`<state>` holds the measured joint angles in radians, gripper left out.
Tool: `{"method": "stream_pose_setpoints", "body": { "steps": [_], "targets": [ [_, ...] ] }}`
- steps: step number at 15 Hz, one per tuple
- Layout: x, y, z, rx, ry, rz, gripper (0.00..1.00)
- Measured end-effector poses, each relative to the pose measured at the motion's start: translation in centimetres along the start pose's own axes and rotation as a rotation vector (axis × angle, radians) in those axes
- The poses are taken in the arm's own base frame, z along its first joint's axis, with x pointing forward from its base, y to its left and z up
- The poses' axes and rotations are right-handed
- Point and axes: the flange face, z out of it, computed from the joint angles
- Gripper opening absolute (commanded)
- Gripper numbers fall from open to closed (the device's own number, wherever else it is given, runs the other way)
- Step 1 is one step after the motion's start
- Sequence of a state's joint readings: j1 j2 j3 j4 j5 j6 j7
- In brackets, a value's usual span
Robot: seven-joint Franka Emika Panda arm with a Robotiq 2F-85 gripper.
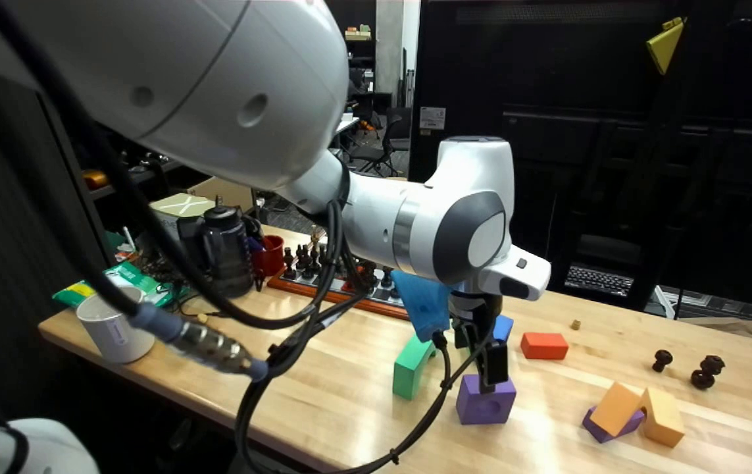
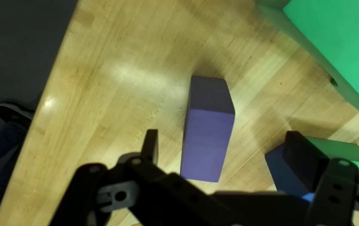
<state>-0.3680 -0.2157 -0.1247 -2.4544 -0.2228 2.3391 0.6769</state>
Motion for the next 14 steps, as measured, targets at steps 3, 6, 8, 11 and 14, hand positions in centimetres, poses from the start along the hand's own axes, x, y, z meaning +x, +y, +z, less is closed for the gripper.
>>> {"method": "stream_pose_setpoints", "body": {
  "steps": [3, 6, 8, 11, 14],
  "targets": [
    [1.0, -0.3, 1.6, -0.019, -0.022, -0.016, 1.00],
    [1.6, -0.1, 3.1, -0.028, -0.050, -0.019, 1.00],
    [2.0, 0.3, 4.0, -0.026, -0.065, -0.015, 0.74],
    [2.5, 0.7, 4.7, -0.015, -0.083, -0.005, 0.65],
    [2.8, 1.1, 5.1, -0.007, -0.088, 0.004, 0.41]
  ]
}}
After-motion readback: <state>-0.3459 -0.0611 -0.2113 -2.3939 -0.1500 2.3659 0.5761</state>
